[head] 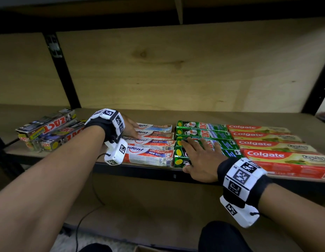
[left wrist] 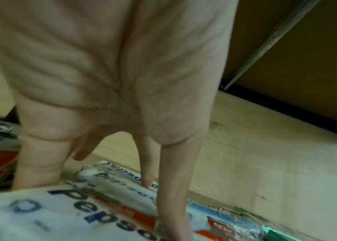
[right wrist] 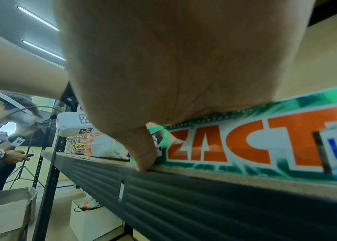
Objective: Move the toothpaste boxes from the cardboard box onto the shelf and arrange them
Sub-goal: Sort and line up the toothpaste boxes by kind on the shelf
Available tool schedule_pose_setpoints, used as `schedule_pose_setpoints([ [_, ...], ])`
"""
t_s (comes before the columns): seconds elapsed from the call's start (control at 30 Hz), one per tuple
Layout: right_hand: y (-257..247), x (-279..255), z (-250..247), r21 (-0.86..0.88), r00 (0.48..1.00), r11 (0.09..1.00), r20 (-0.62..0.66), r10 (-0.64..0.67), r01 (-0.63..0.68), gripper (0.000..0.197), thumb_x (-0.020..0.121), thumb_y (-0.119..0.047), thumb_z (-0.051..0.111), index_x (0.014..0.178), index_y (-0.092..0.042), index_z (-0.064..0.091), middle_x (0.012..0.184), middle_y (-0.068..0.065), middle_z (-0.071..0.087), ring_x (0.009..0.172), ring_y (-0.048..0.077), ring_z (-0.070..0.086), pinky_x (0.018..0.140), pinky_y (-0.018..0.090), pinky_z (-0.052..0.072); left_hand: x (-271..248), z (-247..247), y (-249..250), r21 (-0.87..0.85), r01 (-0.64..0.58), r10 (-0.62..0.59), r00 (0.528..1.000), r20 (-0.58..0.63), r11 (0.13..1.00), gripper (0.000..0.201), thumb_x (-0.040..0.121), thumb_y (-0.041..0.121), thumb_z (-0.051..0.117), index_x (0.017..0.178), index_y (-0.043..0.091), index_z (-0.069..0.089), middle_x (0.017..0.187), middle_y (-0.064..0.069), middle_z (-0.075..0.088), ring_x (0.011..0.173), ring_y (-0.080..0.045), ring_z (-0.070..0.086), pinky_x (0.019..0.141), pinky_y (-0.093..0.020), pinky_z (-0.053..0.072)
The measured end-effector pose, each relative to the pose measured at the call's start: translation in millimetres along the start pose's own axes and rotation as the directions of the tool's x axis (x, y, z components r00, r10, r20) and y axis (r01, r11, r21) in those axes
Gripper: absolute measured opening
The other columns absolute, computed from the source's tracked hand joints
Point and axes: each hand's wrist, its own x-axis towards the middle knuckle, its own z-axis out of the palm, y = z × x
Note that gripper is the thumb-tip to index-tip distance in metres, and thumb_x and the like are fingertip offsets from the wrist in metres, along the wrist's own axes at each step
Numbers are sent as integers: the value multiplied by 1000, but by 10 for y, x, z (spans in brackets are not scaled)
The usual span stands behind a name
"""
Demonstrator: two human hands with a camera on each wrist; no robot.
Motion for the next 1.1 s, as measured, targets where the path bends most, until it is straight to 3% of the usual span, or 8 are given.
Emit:
schedule_pose_setpoints([
  [0.2,0,2,-1,-9,1000,1000,3,-1,1,84,96,-55,43,156,-30,-11,165,-4,-14,151,34,-11,116,66,-1,-3,-25,14,54,-39,38,999,24,998,71,82,50,70,145,33,43,155,3,35,142,-22,32,112,-33,26],
  [0.4,-14,-11,-11,16,1000,1000,-1,-8,8,84,97,-55,43,156,-31,-12,164,-4,-16,151,34,-12,116,67,-2,-57,-16,-24,0,-114,114,993,-2,993,63,81,45,74,139,35,51,151,5,40,138,-19,38,99,-24,29],
  [0.5,-8,-61,-153,42,995,999,98,-24,20,86,94,-64,41,156,-32,-10,165,-5,-15,151,32,-11,118,63,-2,-33,8,-33,17,-117,117,993,4,993,66,80,49,73,140,37,49,153,4,39,138,-20,38,104,-26,30],
  [0.6,-18,5,-581,137,990,988,105,-92,77,70,99,-63,30,155,-22,28,162,3,23,148,26,24,118,47,21,-50,3,-45,10,-115,115,993,38,993,77,77,56,72,145,39,40,156,6,33,141,-20,33,110,-32,28],
  [0.7,63,385,-939,142,997,987,-37,-67,72,46,103,-46,40,142,-22,47,145,4,49,122,22,51,98,36,41,-89,5,-142,-61,-107,117,974,194,992,107,59,67,79,149,46,26,159,11,21,146,-20,21,116,-41,25],
  [0.77,180,674,-1005,103,1000,995,-8,-9,10,54,100,-44,50,150,-28,36,153,2,41,129,24,47,104,35,39,-93,35,-199,-47,-96,104,967,232,994,122,43,71,85,146,55,22,160,13,15,148,-20,17,117,-47,24],
  [0.87,339,992,-967,-1,985,998,159,62,-62,73,96,-56,51,157,-31,19,164,-3,17,149,24,23,118,39,23,-22,77,-216,55,-99,84,969,233,994,130,35,76,84,146,58,17,161,13,12,149,-19,14,119,-47,20],
  [1.1,475,1143,-916,27,973,998,228,41,-49,72,86,-70,54,150,-47,31,161,-10,25,147,24,26,118,40,20,74,109,-241,67,-111,96,977,192,992,125,41,76,81,147,53,21,159,12,21,146,-17,23,118,-40,22],
])
